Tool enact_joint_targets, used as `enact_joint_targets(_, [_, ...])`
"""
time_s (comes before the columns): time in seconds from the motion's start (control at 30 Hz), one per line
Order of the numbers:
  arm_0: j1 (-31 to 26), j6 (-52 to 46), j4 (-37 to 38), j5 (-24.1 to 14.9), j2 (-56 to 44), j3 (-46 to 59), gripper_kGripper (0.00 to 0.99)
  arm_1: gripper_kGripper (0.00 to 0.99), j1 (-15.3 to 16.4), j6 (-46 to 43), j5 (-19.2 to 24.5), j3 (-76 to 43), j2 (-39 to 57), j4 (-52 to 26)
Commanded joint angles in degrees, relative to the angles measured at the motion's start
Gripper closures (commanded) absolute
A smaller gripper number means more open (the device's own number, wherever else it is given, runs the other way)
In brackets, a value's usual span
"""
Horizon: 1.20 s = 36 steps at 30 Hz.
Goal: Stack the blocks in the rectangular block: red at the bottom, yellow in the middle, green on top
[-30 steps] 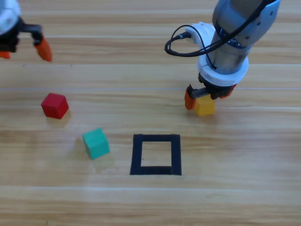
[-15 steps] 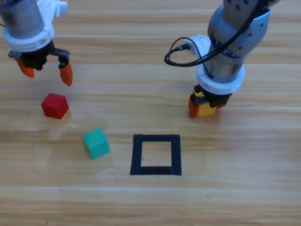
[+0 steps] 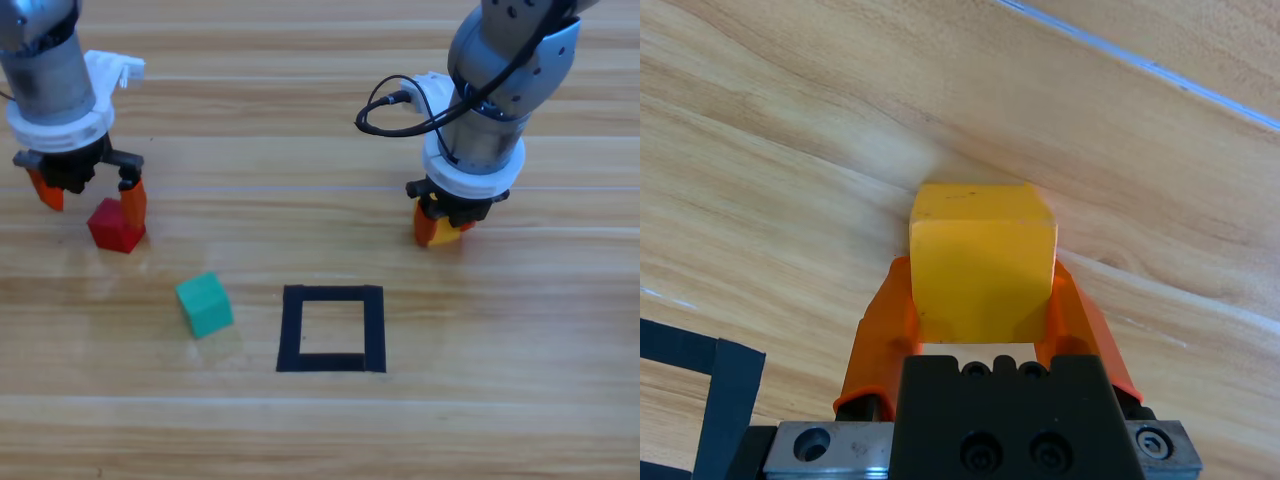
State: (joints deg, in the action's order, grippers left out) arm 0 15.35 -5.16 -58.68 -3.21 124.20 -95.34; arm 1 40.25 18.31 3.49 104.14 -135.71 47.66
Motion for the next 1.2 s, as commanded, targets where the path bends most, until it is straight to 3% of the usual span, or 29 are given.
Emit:
enact_joint_targets(0.03, [2.4, -0.4, -0.3, 0.7, 0.3, 2.1, 0.001, 0.990, -1.0, 3.0, -0.8, -6.5, 7.6, 1.1])
enact_joint_targets(0.4, [4.2, -0.6, 3.0, 0.6, 1.8, 3.0, 0.031, 0.990, 2.1, 6.2, -1.6, -17.1, 23.9, 0.6])
enact_joint_targets(0.97, [0.7, -0.4, 7.1, 0.6, 4.3, 4.5, 0.060, 0.990, 2.1, 6.3, -1.8, -19.6, 21.9, -1.3])
enact_joint_targets(1.07, [0.5, -0.4, 7.5, 0.6, 4.3, 5.2, 0.137, 0.990, 2.1, 6.3, -1.6, -19.7, 21.7, -1.3])
enact_joint_targets(1.2, [0.3, -0.3, 8.2, 0.7, 4.2, 6.1, 0.333, 0.990, 2.1, 6.2, -1.1, -19.6, 21.4, -1.3])
